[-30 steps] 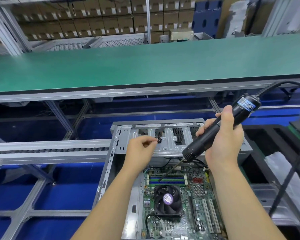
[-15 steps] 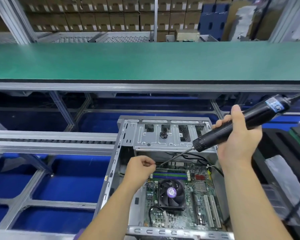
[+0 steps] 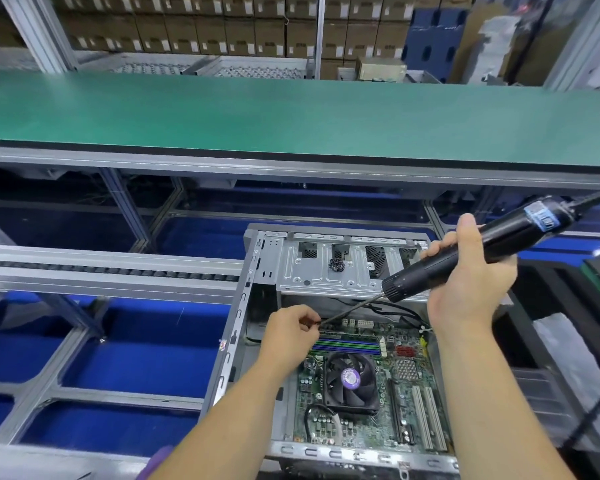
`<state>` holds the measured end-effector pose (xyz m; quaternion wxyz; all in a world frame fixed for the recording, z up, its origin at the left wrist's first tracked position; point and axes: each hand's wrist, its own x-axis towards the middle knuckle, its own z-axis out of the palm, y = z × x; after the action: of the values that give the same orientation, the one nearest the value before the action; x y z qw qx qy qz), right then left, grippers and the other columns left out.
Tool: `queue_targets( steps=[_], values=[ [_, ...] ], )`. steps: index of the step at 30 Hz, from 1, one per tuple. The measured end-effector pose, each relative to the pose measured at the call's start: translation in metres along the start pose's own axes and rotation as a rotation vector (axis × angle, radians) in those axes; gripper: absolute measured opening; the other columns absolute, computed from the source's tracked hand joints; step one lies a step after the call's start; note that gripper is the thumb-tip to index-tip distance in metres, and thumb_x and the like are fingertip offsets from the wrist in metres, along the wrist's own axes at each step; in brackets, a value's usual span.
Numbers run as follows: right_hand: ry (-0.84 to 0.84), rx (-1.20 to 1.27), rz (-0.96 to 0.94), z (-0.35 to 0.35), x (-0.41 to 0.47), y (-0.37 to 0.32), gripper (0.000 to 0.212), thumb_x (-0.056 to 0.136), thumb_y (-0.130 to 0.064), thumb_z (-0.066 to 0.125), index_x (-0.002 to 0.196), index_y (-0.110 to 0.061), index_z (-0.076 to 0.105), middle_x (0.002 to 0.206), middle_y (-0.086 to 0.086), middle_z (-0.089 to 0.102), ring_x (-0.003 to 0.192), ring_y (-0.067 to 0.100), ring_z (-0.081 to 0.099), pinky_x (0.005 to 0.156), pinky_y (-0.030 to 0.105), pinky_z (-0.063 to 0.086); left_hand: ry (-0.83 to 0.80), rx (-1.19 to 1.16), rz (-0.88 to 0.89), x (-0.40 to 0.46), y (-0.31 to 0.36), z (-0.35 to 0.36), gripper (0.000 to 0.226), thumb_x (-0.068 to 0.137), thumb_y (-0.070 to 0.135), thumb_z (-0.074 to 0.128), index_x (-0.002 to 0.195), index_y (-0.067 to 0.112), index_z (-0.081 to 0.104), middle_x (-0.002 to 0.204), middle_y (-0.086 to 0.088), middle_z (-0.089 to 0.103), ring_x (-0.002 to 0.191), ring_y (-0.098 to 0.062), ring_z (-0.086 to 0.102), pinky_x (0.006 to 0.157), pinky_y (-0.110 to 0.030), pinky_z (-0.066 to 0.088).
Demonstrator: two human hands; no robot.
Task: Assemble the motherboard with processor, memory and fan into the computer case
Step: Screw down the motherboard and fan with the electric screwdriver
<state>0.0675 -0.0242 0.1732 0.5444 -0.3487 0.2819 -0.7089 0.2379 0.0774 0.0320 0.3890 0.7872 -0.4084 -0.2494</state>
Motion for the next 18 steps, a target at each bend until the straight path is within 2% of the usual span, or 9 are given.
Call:
queue_targets(
  steps=[2,4,8,10,12,14,16,18],
  values=[
    [-0.005,-0.001,0.006,0.000,0.000,0.000,0.038,0.079,-0.031,0.080,0.100,-0.020,0.051,0.071,0.003,0.057,0.056,0.020,0.055,0.066,0.039,0.052,0.021,0.089,-0.067,0.002,-0.005,-0.001,0.020,0.090,0.007,0.063,0.099,0.020,0.075,0.087,0.008,0.069,0.078,-0.008,0.065,0.071,-0.020,0.052],
    [-0.014,-0.003,0.013,-0.001,0.000,0.001,0.036,0.079,-0.031,0.080,0.097,-0.020,0.052,0.071,0.003,0.057,0.057,0.021,0.055,0.066,0.040,0.051,0.027,0.171,-0.183,0.005,-0.015,-0.003,0.024,0.091,0.001,0.058,0.105,0.012,0.074,0.103,-0.002,0.071,0.092,-0.016,0.064,0.077,-0.022,0.047],
    [-0.013,-0.018,0.014,-0.002,0.000,0.002,0.035,0.081,-0.030,0.079,0.097,-0.018,0.051,0.072,0.004,0.056,0.056,0.021,0.054,0.065,0.040,0.050,-0.044,0.245,-0.408,0.005,-0.028,-0.004,0.016,0.090,0.001,0.058,0.104,0.000,0.067,0.097,-0.013,0.068,0.088,-0.024,0.064,0.070,-0.026,0.046],
    [-0.011,-0.017,0.024,-0.003,0.000,0.003,0.035,0.081,-0.030,0.079,0.098,-0.017,0.051,0.073,0.005,0.055,0.057,0.021,0.053,0.065,0.040,0.049,-0.113,0.314,-0.468,0.003,-0.031,-0.003,0.013,0.090,0.004,0.058,0.102,0.003,0.062,0.097,-0.013,0.066,0.087,-0.027,0.064,0.067,-0.029,0.048],
    [-0.007,-0.007,0.042,-0.004,0.000,0.004,0.035,0.080,-0.029,0.079,0.098,-0.016,0.051,0.076,0.007,0.054,0.058,0.022,0.053,0.066,0.041,0.048,-0.132,0.310,-0.507,0.004,-0.034,0.000,0.009,0.090,0.007,0.055,0.099,0.005,0.057,0.089,-0.010,0.059,0.077,-0.025,0.059,0.061,-0.026,0.045],
    [-0.007,-0.011,0.048,-0.006,0.001,0.005,0.031,0.082,-0.027,0.078,0.096,-0.017,0.052,0.076,0.007,0.053,0.058,0.022,0.052,0.066,0.042,0.047,-0.112,0.133,-0.588,0.006,-0.034,0.003,0.010,0.090,0.004,0.050,0.099,0.002,0.056,0.078,-0.014,0.057,0.061,-0.025,0.053,0.054,-0.026,0.041],
    [-0.004,-0.018,0.044,-0.007,0.003,0.007,0.027,0.087,-0.024,0.076,0.096,-0.017,0.052,0.074,0.005,0.054,0.057,0.021,0.052,0.065,0.041,0.048,-0.056,-0.201,-0.765,0.010,-0.033,0.004,0.011,0.089,-0.002,0.043,0.092,0.000,0.053,0.062,-0.015,0.054,0.046,-0.021,0.047,0.046,-0.023,0.037],
    [-0.002,-0.022,0.041,-0.008,0.005,0.008,0.024,0.089,-0.022,0.074,0.098,-0.017,0.052,0.072,0.003,0.055,0.057,0.020,0.054,0.063,0.039,0.049,-0.001,-0.478,-0.947,0.011,-0.035,0.004,0.015,0.091,0.000,0.039,0.086,0.003,0.052,0.054,-0.010,0.051,0.043,-0.018,0.043,0.044,-0.018,0.035]
  ],
)
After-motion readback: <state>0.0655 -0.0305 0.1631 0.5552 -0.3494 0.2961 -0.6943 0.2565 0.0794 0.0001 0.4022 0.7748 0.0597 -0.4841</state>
